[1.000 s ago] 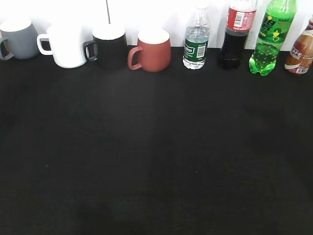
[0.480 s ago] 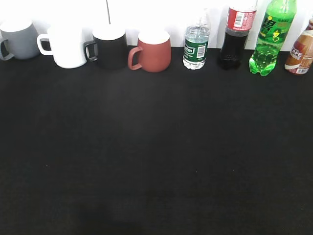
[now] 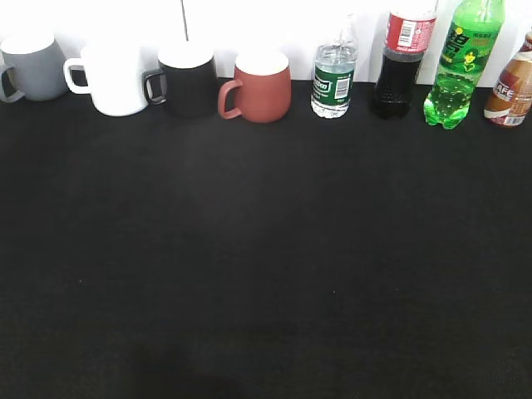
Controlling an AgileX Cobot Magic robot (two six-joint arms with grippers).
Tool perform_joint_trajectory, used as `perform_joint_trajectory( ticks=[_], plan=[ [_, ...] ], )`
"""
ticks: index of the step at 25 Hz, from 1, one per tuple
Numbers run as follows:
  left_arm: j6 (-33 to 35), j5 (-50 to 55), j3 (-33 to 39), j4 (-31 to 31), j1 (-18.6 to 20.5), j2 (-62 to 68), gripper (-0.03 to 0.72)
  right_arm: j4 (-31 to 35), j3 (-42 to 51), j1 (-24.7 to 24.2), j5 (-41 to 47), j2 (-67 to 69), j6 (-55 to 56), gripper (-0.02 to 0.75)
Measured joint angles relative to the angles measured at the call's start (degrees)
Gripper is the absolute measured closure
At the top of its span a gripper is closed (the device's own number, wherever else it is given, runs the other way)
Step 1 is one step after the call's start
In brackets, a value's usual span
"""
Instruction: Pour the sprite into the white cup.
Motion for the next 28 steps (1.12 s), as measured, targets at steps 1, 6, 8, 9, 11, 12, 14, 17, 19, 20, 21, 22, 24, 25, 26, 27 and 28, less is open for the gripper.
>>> perform_joint_trajectory(
  ticks=[1,6,8,9,11,12,14,17,19,20,21,22,24,25,26,27,28],
  plan=[
    [0.00,0.00,0.00,0.00,0.00,0.00,0.220,0.00,0.00,0.00,0.00,0.00,0.00,0.151],
    [0.00,-0.06,0.00,-0.05,5.98,-2.51,0.220,0.16,0.00,-2.46,-0.02,-0.07,0.00,0.150],
    [0.00,-0.06,0.00,-0.01,11.14,-6.98,0.228,0.22,0.00,-7.34,-0.02,-1.91,0.00,0.150],
    [0.00,-0.06,0.00,-0.01,12.30,-9.36,0.241,0.22,0.00,-9.55,-0.02,-3.59,0.00,0.150],
    [0.00,-0.03,0.00,-0.01,12.64,-10.85,0.270,0.35,0.00,-11.85,-0.03,-5.20,0.00,0.152],
    [0.00,-0.03,0.00,-0.01,12.64,-10.85,0.286,0.35,0.00,-11.99,-0.03,-5.20,0.00,0.152],
    [0.00,-0.03,0.00,-0.01,12.64,-10.85,0.314,0.42,0.00,-12.01,-0.03,-5.20,0.00,0.152],
    [0.00,-0.03,0.00,-0.01,12.64,-10.85,0.367,0.42,0.00,-12.01,-0.03,-5.20,0.00,0.151],
    [0.00,-0.03,0.00,-0.01,12.64,-10.85,0.407,0.42,0.00,-12.01,-0.03,-5.20,0.00,0.151],
    [0.00,-0.03,0.00,-0.01,12.64,-10.85,0.428,0.42,0.00,-12.01,-0.03,-5.20,0.00,0.151],
    [0.00,-0.03,0.00,-0.01,12.64,-10.85,0.443,0.42,0.00,-12.01,-0.03,-5.20,0.00,0.151],
    [0.00,-0.03,0.00,-0.01,12.64,-10.85,0.448,0.42,0.00,-12.01,-0.08,-5.20,0.00,0.151],
    [0.00,-0.03,0.00,-0.01,12.64,-10.85,0.449,0.42,0.00,-12.01,-0.08,-5.20,0.00,0.152],
    [0.00,-0.03,0.00,-0.01,12.64,-10.85,0.449,0.42,0.00,-12.01,-0.08,-5.20,0.00,0.152],
    [0.00,-0.03,0.00,-0.01,12.64,-10.85,0.449,0.42,0.00,-12.01,-0.08,-5.20,0.00,0.152],
    [0.00,-0.03,0.00,-0.01,12.64,-10.85,0.449,0.42,0.00,-12.01,-0.08,-5.20,0.00,0.152],
    [0.00,-0.03,0.00,-0.01,12.64,-10.85,0.449,0.42,0.00,-12.01,-0.08,-5.20,0.00,0.152]
  ],
)
